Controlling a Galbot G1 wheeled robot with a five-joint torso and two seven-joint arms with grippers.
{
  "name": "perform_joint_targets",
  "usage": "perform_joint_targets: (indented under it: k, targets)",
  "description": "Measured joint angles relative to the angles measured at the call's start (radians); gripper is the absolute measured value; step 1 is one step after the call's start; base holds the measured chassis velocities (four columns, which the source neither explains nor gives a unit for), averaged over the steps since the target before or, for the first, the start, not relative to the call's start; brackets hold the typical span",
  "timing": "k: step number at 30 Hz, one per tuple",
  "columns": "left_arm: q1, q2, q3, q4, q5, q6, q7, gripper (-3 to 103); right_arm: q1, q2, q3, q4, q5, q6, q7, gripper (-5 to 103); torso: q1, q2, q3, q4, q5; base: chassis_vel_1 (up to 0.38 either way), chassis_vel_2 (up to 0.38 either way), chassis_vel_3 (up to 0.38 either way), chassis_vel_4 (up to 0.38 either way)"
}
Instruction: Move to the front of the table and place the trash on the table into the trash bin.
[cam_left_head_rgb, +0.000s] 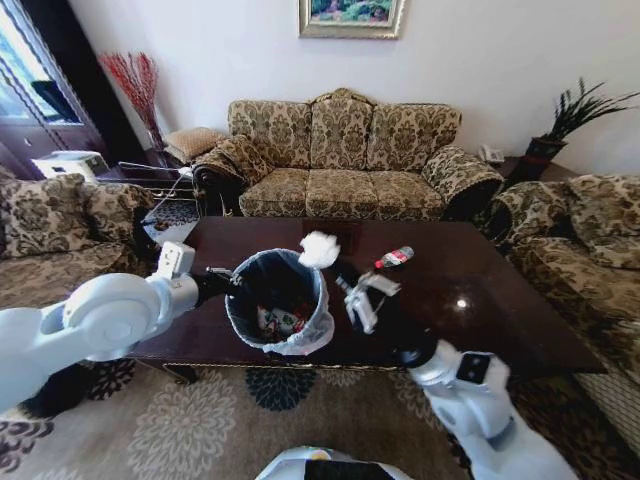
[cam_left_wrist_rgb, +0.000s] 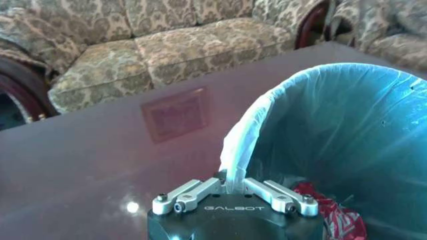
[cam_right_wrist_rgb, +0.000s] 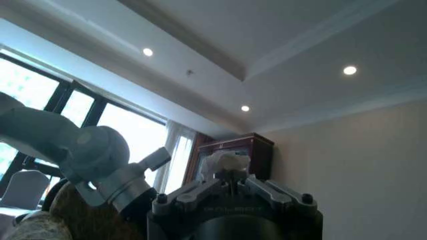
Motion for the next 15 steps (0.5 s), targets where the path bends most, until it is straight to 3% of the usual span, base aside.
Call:
perform_joint_targets:
  k: [2, 4, 11, 13, 14, 15]
  targets:
    - [0.000, -0.004, 0.000, -0.008, 0.000, 0.000, -0.003, 0, 0.000, 0.002, -0.009, -0.005, -0.008, -0.001, 0.001, -2, 0.000, 0.000, 0.000, 0.0001, 0.0000, 0.000, 0.000, 0.000, 0.000]
    - [0.001, -0.013, 0.000, -0.033, -0.004, -0.001, -0.009, 0, 0.004, 0.006, -0.031, -0.021, -0.024, -0.005, 0.007, 3, 0.000, 0.000, 0.000, 0.0002, -0.0001, 0.000, 0.000, 0.000, 0.000]
    - [-0.006, -0.009, -0.007, -0.061, -0.030, -0.003, -0.028, 0, 0.038, 0.018, -0.063, -0.053, -0.033, -0.020, 0.024, 35, 0.000, 0.000, 0.000, 0.0000, 0.0002, 0.000, 0.000, 0.000, 0.000]
    - [-0.006, -0.010, -0.007, -0.062, -0.031, -0.003, -0.029, 0, 0.038, 0.018, -0.063, -0.054, -0.032, -0.020, 0.026, 35, 0.000, 0.000, 0.000, 0.0000, 0.0002, 0.000, 0.000, 0.000, 0.000]
    - [-0.005, -0.014, -0.007, -0.063, -0.032, -0.003, -0.031, 0, 0.038, 0.019, -0.062, -0.053, -0.028, -0.020, 0.028, 46, 0.000, 0.000, 0.000, 0.0001, 0.0002, 0.000, 0.000, 0.000, 0.000]
    - [-0.004, -0.020, -0.007, -0.064, -0.032, -0.003, -0.033, 0, 0.037, 0.020, -0.057, -0.050, -0.025, -0.020, 0.036, 46, 0.000, 0.000, 0.000, 0.0001, 0.0001, 0.000, 0.000, 0.000, 0.000]
